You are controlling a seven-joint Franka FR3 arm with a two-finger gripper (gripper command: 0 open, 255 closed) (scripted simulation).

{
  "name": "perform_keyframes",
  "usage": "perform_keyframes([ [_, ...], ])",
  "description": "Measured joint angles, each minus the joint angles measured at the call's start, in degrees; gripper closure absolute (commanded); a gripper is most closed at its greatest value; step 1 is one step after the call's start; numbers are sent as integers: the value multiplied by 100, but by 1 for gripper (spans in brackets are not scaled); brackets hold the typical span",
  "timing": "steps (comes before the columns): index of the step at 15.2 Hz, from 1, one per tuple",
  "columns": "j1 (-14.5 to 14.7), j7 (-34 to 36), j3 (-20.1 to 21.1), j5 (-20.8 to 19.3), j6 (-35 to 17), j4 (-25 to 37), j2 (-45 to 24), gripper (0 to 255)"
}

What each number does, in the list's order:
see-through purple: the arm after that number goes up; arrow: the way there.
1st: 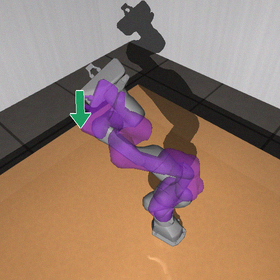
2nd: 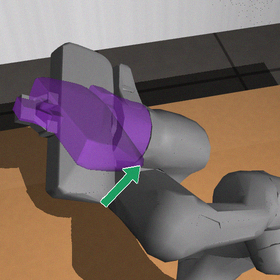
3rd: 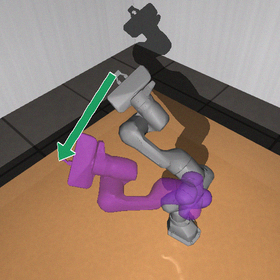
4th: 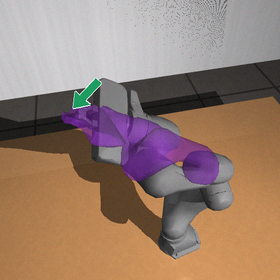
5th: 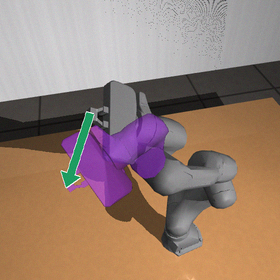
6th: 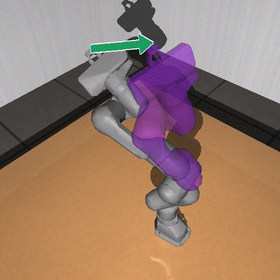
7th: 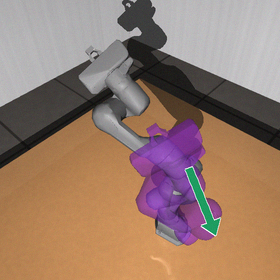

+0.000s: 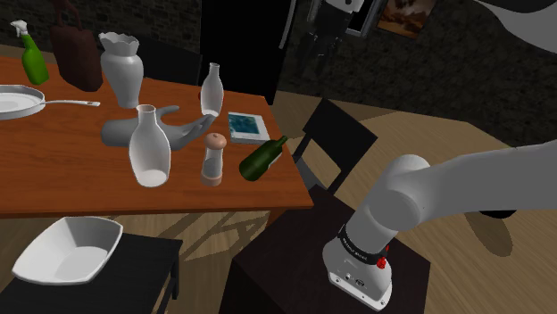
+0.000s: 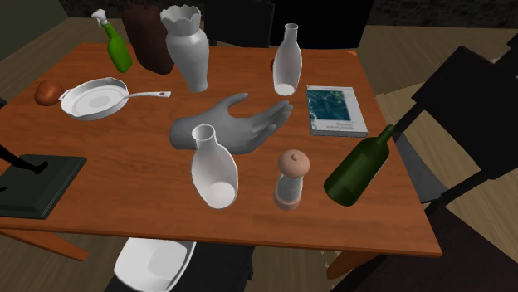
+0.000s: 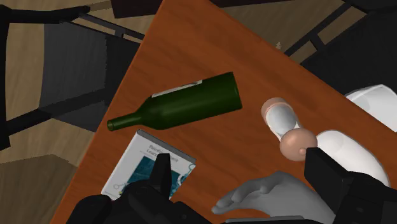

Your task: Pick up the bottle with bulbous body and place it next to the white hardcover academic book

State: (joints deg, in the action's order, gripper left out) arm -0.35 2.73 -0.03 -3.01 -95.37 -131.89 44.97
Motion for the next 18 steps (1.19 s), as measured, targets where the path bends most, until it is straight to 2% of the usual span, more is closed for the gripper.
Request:
perform_keyframes([
  [7,119,500,396,240,-505,84,-676,0],
  [18,292,1593,1221,432,-1432,919,-2584,0],
])
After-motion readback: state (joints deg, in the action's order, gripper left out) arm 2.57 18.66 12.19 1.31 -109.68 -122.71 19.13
